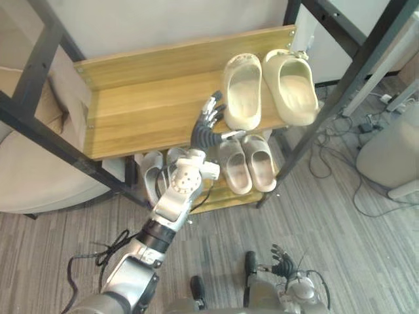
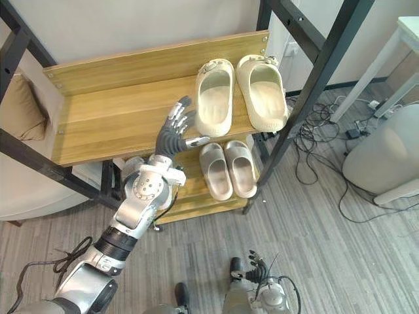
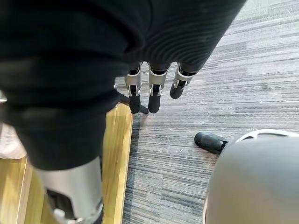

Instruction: Organize the slippers on the shoe rack

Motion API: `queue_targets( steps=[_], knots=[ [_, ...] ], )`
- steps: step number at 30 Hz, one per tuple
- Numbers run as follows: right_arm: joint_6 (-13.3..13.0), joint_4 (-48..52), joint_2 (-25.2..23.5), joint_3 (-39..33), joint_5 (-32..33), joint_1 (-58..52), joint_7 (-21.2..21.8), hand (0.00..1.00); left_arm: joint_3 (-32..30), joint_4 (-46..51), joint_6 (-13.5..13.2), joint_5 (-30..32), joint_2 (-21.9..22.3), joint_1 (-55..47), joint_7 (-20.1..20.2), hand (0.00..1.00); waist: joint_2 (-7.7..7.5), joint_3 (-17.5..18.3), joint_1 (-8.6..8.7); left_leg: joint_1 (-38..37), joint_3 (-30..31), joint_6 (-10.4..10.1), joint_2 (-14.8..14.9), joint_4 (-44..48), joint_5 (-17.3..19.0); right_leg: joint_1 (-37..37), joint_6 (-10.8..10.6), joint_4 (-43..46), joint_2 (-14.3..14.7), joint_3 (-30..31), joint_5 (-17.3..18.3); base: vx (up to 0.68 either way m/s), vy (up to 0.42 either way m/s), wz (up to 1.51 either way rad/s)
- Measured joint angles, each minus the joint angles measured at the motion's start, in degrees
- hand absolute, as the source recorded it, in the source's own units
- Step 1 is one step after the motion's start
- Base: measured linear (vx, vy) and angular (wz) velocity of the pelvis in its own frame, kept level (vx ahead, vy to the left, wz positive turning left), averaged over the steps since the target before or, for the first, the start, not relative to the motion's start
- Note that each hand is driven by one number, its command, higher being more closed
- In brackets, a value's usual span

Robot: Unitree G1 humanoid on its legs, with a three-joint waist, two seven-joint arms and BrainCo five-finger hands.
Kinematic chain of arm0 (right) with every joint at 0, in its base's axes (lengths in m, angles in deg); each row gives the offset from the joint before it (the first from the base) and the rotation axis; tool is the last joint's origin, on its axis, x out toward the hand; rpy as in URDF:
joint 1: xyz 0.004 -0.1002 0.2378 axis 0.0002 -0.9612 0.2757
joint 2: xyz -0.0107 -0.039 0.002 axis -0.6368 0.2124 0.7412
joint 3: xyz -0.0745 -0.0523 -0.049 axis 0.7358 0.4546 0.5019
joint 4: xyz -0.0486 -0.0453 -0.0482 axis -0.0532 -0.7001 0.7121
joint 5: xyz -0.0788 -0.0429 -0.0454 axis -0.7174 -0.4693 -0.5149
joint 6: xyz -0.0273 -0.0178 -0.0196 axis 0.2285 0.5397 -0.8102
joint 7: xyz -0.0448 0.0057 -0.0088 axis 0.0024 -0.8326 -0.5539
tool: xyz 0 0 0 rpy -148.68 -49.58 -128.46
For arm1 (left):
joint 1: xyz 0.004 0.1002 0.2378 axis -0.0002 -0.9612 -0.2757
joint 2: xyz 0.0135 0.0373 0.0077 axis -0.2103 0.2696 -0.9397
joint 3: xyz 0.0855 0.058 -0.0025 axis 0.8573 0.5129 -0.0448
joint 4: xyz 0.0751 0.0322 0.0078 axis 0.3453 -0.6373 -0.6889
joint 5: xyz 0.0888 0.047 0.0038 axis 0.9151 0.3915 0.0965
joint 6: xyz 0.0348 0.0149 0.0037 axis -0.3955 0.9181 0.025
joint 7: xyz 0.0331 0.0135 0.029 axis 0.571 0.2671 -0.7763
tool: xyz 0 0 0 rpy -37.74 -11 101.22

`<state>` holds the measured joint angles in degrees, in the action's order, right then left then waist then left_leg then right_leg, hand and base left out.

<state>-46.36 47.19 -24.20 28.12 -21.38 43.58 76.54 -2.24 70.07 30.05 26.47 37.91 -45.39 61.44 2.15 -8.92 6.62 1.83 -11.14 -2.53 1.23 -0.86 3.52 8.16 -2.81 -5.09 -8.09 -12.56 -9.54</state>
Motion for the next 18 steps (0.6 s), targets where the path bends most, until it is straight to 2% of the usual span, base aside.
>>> queue_targets(
  steps=[8,18],
  knots=[
    [0.03,0.00,0.31,-0.03,0.02,0.09,0.00,0.00,0.45,-1.93,0.03,-0.10,2.23,4.13,-0.18,0.00,-0.01,0.00,0.84,0.13,-0.72,-0.01,-0.05,-0.01,0.02,0.58,-0.10,0.01,0.02,0.80,-0.07,0.00,0.012,-0.06],
    [0.09,-0.05,0.77,-0.01,0.03,-0.05,-0.32,0.00,-0.36,-4.33,0.02,-0.08,1.80,8.87,-1.69,0.00,-0.17,-0.10,1.15,0.15,-0.93,-0.01,-0.16,-0.03,0.02,0.73,-0.20,0.00,-0.03,0.95,-0.15,0.00,0.000,0.00]
  ],
)
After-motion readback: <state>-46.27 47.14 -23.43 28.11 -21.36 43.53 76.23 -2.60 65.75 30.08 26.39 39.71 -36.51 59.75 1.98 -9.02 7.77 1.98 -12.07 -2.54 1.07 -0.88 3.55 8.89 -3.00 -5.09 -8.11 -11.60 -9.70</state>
